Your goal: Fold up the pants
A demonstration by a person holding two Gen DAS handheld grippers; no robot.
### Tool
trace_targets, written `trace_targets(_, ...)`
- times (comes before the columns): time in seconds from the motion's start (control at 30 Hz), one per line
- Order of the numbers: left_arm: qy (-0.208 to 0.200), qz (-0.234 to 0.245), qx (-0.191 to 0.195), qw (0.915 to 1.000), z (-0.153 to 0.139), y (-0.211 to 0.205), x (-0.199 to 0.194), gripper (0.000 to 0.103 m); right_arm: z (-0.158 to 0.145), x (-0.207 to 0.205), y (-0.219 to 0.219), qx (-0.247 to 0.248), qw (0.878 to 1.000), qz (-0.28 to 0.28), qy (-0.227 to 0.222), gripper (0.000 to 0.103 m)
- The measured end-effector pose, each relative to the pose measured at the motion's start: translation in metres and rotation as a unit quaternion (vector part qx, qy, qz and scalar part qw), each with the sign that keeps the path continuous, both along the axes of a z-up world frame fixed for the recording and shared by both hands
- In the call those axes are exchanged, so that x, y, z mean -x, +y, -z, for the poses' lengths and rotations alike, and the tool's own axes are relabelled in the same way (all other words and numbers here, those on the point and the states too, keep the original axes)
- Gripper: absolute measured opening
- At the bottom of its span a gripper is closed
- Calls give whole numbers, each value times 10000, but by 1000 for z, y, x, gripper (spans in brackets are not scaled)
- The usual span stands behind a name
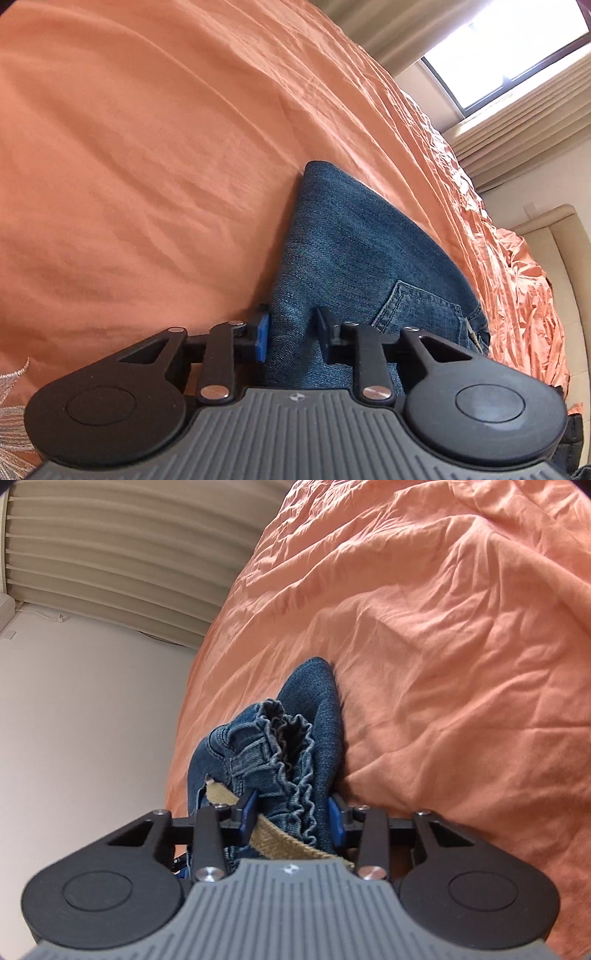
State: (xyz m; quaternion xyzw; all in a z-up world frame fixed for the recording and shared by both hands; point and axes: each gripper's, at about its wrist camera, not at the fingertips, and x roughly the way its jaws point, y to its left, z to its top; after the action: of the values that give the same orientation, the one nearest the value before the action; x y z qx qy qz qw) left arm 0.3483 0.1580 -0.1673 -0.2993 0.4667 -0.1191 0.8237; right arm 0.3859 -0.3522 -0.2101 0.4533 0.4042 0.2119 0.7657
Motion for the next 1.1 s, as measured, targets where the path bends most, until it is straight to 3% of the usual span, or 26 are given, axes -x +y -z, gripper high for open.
trace_targets(0.1, -146, 37, -429, 9990, -13, -14, 3, 12, -11, 4, 4, 153, 9997, -32, -160, 26)
trace_targets(0.23, -283, 53, -858, 9959, -34, -32, 9, 9, -27, 15, 6, 271, 9989, -70, -384, 22)
trace_targets(0.63, -749, 350, -1272, 9884, -104, -36, 52, 7, -108, 64, 31, 373, 9951, -92, -906, 21)
trace_targets(0.87, -988, 90, -1414, 9850, -140, 19, 83, 7, -150, 72, 102, 473, 9908, -637, -1098, 20)
trace_targets(1.1, -979, -187, -1790, 9788, -161, 90, 98, 7, -151, 61, 193, 437, 9878, -1132, -973, 20)
